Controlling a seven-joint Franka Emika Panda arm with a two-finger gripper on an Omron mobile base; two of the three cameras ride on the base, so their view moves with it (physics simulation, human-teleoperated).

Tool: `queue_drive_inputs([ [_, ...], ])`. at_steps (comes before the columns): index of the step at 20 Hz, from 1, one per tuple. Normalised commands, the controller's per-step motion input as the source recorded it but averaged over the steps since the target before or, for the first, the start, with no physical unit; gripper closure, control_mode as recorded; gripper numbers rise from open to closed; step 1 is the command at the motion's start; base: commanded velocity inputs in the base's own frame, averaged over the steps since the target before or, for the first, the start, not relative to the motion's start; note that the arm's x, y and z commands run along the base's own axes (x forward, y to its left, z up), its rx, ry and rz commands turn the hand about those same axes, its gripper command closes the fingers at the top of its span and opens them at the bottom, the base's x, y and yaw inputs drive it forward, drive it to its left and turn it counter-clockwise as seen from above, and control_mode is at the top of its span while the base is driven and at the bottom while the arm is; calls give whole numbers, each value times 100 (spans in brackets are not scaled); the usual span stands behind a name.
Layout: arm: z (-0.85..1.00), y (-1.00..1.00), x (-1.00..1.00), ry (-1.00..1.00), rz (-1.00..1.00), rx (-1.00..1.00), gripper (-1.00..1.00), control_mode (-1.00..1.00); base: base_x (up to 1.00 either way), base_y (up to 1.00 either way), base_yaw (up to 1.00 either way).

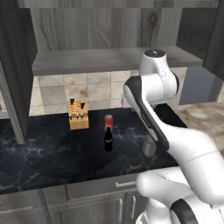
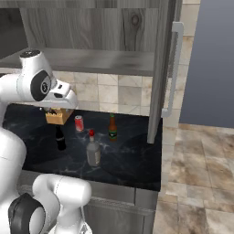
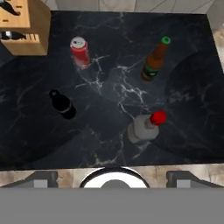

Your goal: Sort all alcoholic drinks to one cabinet, and non-alcoholic drinks to the other.

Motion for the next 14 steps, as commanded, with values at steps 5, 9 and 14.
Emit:
queue_drive_inputs([
  [5, -1, 50, -8, -12, -12, -7, -100, -100, 0, 0, 0],
  [9, -11, 48, 0, -11, -15, -2, -100, -100, 0, 0, 0],
  [14, -30, 37, 0, -5, -14, 0, -100, -100, 0, 0, 0],
])
